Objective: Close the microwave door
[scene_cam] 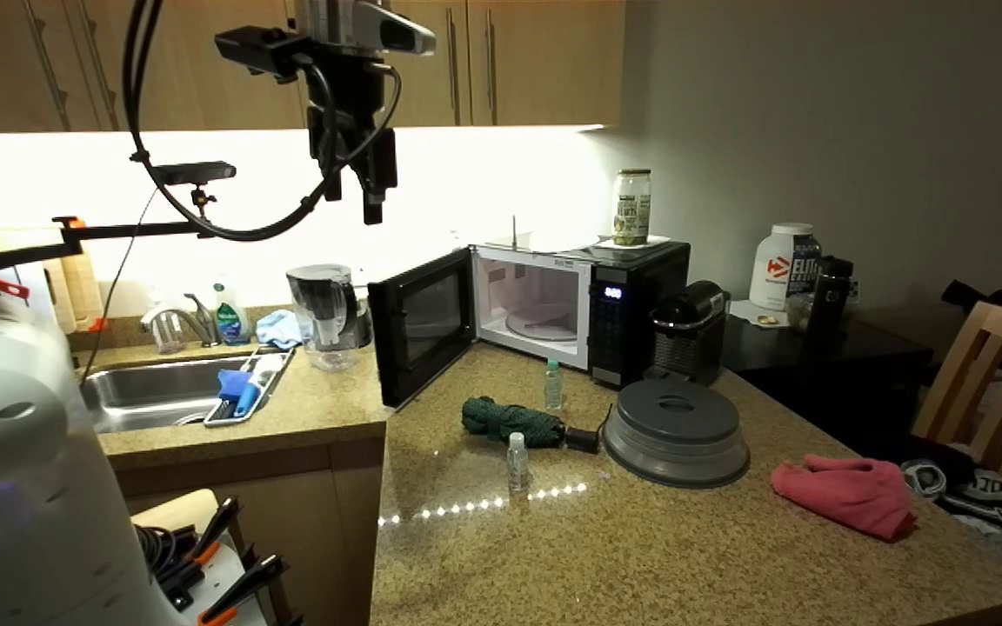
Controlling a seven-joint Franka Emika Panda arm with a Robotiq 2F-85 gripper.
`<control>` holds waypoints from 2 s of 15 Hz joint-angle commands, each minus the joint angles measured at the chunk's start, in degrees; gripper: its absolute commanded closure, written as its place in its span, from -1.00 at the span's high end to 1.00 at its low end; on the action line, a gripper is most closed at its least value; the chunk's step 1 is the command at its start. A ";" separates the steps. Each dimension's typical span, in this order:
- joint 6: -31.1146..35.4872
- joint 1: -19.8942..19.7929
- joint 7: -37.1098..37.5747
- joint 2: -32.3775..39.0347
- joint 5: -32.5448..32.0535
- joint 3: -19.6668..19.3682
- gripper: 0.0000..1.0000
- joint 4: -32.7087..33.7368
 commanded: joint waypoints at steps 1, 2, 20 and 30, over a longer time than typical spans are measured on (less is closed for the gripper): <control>-0.21 -1.41 -0.74 0.18 0.63 0.93 1.00 0.13; -0.21 -1.41 -0.74 0.18 0.63 0.93 1.00 0.13; 4.23 0.83 -1.48 4.95 3.87 2.78 1.00 2.23; 5.69 5.53 -4.91 18.24 4.71 7.72 1.00 9.76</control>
